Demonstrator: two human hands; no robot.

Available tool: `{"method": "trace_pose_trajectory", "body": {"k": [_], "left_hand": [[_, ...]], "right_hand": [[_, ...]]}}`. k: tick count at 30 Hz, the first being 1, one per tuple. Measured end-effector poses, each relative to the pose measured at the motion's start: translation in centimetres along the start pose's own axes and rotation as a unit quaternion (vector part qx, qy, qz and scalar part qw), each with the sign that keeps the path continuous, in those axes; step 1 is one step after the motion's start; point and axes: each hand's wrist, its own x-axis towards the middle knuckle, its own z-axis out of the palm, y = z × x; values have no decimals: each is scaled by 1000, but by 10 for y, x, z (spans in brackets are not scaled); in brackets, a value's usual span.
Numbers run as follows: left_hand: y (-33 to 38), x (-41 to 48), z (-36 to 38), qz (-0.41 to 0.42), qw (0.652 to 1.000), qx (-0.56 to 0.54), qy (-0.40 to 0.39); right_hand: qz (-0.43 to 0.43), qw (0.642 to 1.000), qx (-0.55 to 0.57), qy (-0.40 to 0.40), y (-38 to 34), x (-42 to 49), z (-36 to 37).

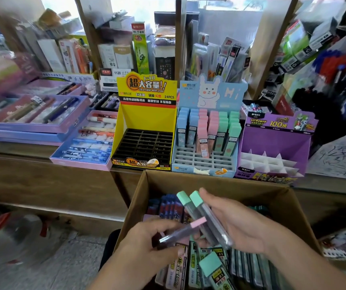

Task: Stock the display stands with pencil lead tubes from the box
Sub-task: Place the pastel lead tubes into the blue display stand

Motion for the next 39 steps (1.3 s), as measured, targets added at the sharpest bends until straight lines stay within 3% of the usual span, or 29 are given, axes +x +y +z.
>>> {"method": "trace_pose_trajectory", "body": {"k": [5, 11, 16, 19, 22, 24, 29, 34, 39], "left_hand": [[14, 6, -4, -5, 1000, 23, -19], [15, 10, -9, -49, 978, -204, 1], [9, 12, 2, -65, 937, -335, 74], [6, 15, 11, -74, 894, -430, 104], [8, 17, 23, -88, 839, -528, 99], [10, 18, 32, -106, 826, -545, 99], [16, 23, 43, -148, 828, -511, 175], [15, 27, 37, -134, 872, -417, 216], [15, 24, 29, -121, 895, -388, 182]], "right_hand": [[-20, 1000, 12, 13, 6, -15, 2], [-45, 997, 66, 21, 12, -23, -1], [-80, 994, 62, 30, 14, -23, 8], [-94, 993, 43, 53, 17, -21, 15], [-100, 993, 28, 63, 19, -19, 27], [-109, 991, 14, 73, 21, -17, 33], [-115, 989, 14, 89, 27, -12, 44], [-98, 986, 90, 103, 28, -9, 43], [-105, 975, 84, 176, 29, -5, 36]]}}
